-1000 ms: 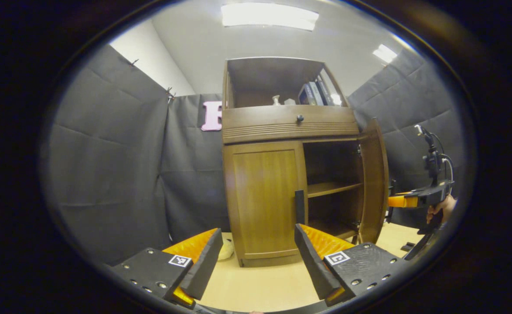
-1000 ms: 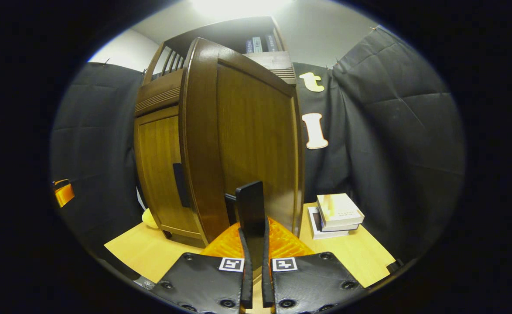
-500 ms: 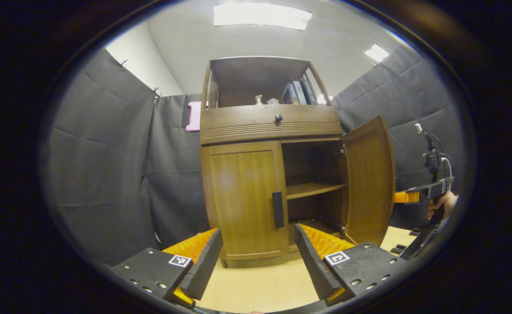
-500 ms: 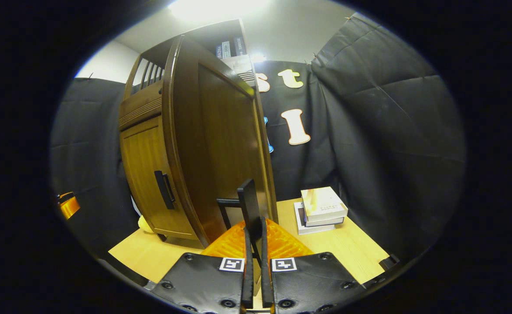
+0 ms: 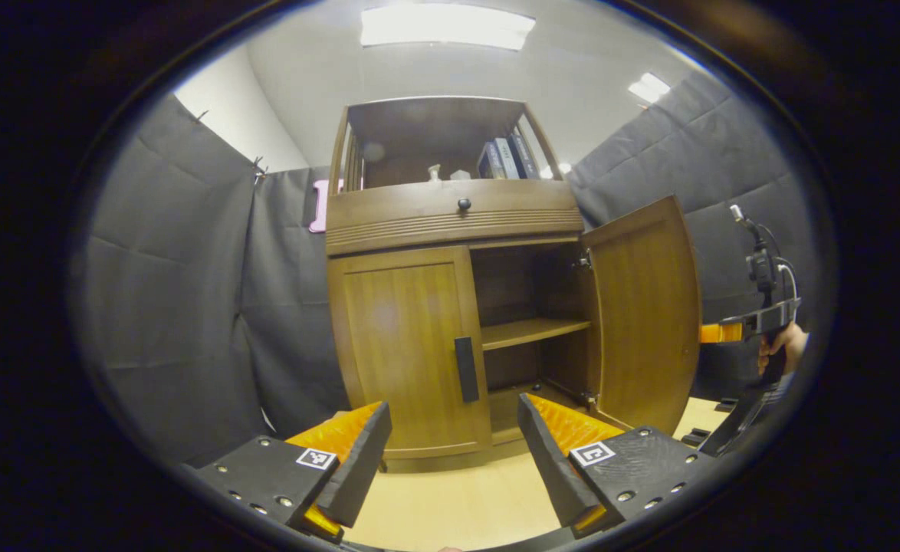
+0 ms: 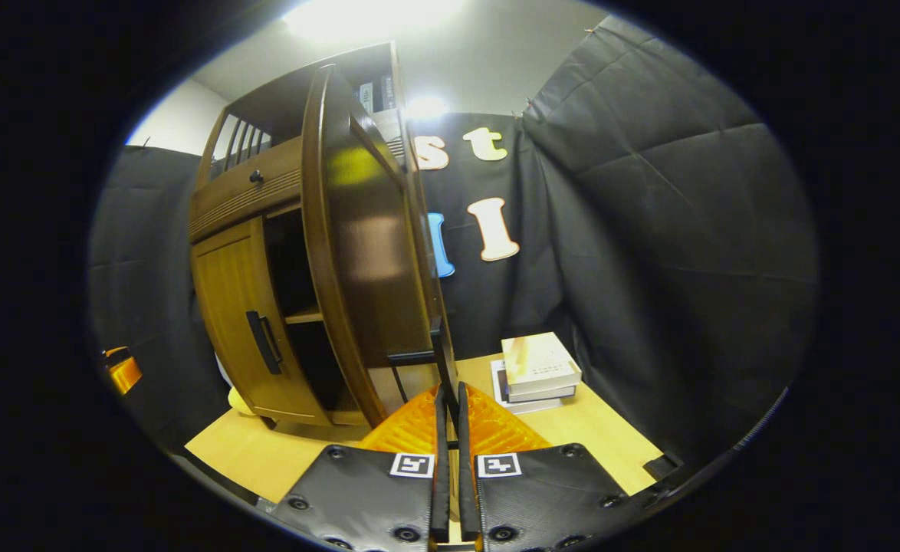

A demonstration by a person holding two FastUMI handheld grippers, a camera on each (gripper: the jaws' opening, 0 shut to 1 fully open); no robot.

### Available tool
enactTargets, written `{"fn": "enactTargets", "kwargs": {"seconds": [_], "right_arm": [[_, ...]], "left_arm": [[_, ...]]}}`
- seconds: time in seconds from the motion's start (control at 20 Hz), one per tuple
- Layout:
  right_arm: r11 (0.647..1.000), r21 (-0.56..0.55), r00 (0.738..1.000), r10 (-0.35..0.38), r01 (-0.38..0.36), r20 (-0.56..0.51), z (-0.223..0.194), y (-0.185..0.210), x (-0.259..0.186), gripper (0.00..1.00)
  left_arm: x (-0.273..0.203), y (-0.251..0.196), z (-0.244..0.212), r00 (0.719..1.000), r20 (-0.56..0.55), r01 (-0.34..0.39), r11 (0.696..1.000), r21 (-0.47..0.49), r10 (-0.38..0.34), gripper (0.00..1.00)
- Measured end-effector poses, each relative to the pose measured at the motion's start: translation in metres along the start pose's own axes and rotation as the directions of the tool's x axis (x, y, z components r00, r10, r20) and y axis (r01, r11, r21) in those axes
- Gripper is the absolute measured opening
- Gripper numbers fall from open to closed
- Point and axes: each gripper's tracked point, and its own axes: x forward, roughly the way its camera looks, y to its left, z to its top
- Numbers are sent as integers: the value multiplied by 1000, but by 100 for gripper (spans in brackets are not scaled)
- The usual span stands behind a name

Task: Open the right door of the double-door shoe cabinet with the right hand, and open the left door with the left hand.

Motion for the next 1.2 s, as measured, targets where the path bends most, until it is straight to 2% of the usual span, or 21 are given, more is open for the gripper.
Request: {"fn": "enactTargets", "kwargs": {"seconds": [0.1,0.15,0.3,0.5,0.65,0.8,0.85,1.1,1.15,1.2], "right_arm": [[1000,0,1000,-15,15,14,4,-6,-7,6],[1000,4,999,-28,28,26,8,-11,-12,0],[999,5,996,-42,42,81,23,-13,-36,2],[992,-85,990,-78,89,120,36,-13,-75,2],[986,-117,984,-99,117,147,41,-11,-97,24],[983,-101,978,-138,155,159,38,-15,-114,96],[982,-88,976,-151,166,159,36,-17,-118,92],[972,-55,964,-220,230,147,29,-32,-140,92],[967,-58,960,-239,249,143,27,-37,-145,95],[963,-56,957,-254,264,138,26,-41,-150,92]], "left_arm": [[2,-1,0,1000,7,12,1000,1,-12,98],[3,-2,1,1000,13,17,1000,2,-17,98],[7,-4,2,999,22,33,999,3,-33,98],[12,-7,0,998,21,52,999,7,-53,98],[16,-7,-3,998,20,58,998,6,-58,98],[21,-7,-5,998,19,52,999,7,-52,98],[23,-6,-6,999,19,49,999,6,-49,98],[34,-2,-9,1000,13,21,1000,-4,-21,98],[37,-2,-11,1000,12,16,1000,-12,-16,98],[38,-2,-13,1000,7,14,1000,-20,-14,98]]}}
